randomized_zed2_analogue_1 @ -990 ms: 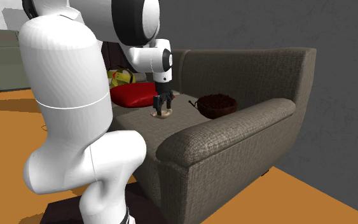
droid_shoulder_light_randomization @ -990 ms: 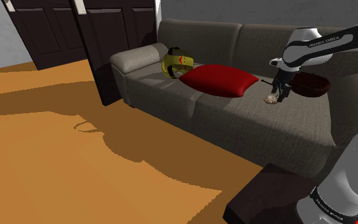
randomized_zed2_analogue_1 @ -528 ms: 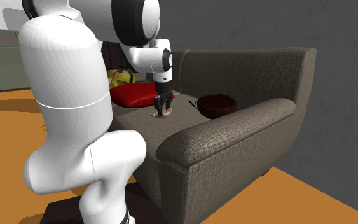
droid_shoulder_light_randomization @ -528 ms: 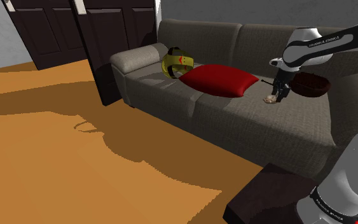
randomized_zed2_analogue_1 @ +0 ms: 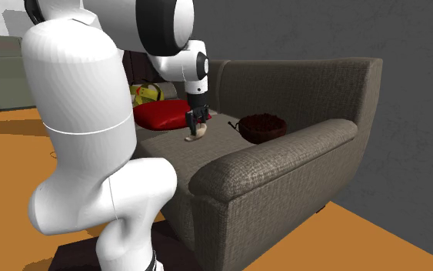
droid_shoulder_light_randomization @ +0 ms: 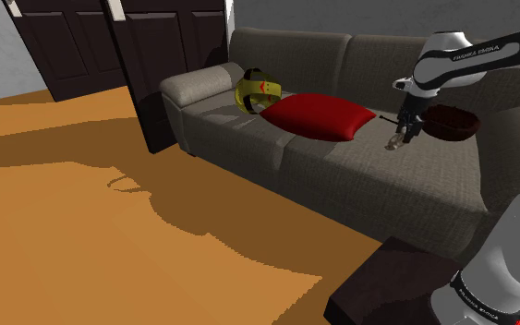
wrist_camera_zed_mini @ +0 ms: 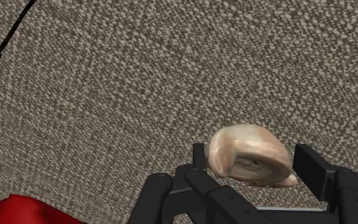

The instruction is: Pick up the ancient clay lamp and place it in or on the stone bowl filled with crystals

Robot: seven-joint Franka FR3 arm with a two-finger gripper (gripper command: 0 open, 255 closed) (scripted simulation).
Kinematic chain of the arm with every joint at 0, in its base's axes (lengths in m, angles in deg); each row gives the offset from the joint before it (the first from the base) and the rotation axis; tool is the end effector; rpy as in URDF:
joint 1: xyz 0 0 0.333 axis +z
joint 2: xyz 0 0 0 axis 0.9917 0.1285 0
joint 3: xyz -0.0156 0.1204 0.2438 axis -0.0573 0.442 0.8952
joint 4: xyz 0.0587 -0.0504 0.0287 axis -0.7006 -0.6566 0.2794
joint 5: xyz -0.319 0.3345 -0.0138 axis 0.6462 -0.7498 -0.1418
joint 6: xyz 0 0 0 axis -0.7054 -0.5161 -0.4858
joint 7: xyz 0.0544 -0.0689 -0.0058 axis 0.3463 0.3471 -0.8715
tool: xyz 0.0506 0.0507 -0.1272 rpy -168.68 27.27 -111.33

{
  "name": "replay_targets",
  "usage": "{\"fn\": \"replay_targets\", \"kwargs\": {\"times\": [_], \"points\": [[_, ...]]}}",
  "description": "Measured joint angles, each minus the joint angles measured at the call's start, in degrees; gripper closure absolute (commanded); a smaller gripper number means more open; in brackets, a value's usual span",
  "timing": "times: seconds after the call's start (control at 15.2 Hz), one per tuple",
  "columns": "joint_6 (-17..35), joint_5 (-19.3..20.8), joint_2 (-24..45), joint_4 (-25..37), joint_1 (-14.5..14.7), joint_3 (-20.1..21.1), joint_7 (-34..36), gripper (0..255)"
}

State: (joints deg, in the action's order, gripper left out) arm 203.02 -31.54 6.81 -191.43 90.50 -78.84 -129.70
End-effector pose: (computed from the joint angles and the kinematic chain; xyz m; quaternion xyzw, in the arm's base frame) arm 0.4593 -0.2997 0.3483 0.9269 0.3745 0.0148 0.0202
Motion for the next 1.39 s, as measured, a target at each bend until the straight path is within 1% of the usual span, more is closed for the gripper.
{"fn": "replay_targets", "kwargs": {"times": [0.86,1.39], "points": [[-10.26,0.03,-2.68,7.74,-0.09,2.46,0.42,255],[-16.17,-0.75,-2.35,13.93,0.38,3.29,0.04,255]]}}
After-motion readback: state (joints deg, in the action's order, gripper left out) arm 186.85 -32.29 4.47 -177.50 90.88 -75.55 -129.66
